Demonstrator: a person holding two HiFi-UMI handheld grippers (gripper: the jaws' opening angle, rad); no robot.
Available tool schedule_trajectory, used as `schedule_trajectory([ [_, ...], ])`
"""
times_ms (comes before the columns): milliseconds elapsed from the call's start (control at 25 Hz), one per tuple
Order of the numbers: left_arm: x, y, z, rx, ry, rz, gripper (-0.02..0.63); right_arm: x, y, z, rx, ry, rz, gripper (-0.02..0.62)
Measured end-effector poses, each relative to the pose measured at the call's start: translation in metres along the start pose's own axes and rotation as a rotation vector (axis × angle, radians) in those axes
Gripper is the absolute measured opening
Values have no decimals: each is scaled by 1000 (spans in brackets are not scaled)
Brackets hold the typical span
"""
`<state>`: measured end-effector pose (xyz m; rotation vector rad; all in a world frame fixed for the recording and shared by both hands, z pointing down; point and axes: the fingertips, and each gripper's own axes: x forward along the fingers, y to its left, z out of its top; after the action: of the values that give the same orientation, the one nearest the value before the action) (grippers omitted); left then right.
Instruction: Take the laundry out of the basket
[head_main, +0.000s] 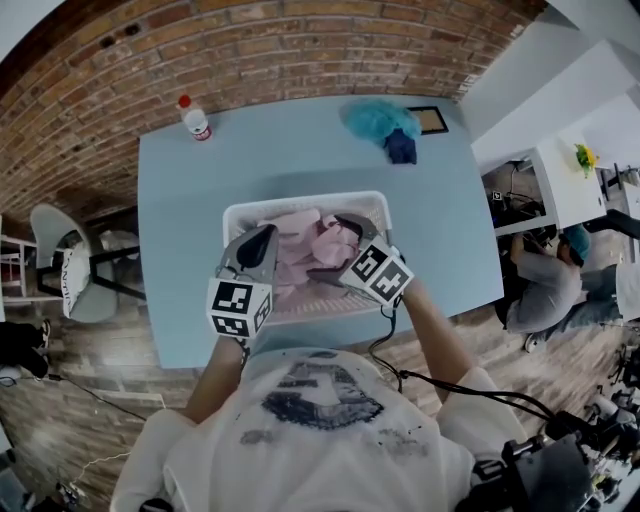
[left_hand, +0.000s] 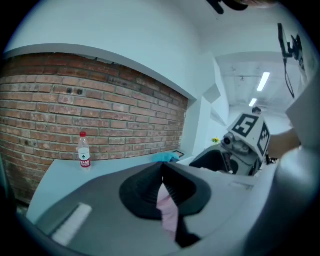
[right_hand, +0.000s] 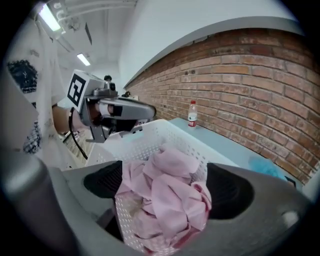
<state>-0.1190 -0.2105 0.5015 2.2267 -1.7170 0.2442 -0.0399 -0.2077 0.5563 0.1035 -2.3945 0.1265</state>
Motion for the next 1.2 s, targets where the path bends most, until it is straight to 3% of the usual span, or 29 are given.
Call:
schedule_trajectory([
  [600,5,4,-8,-10,11,14,-9,68,11,-68,-234,358,178,522],
  [880,7,8,-7,-15,10,20,-9,91,11,-97,-245,467,223,522],
  [1200,11,13,-9,-21,19,27,-9,111,3,-117,-227,508,222,522],
])
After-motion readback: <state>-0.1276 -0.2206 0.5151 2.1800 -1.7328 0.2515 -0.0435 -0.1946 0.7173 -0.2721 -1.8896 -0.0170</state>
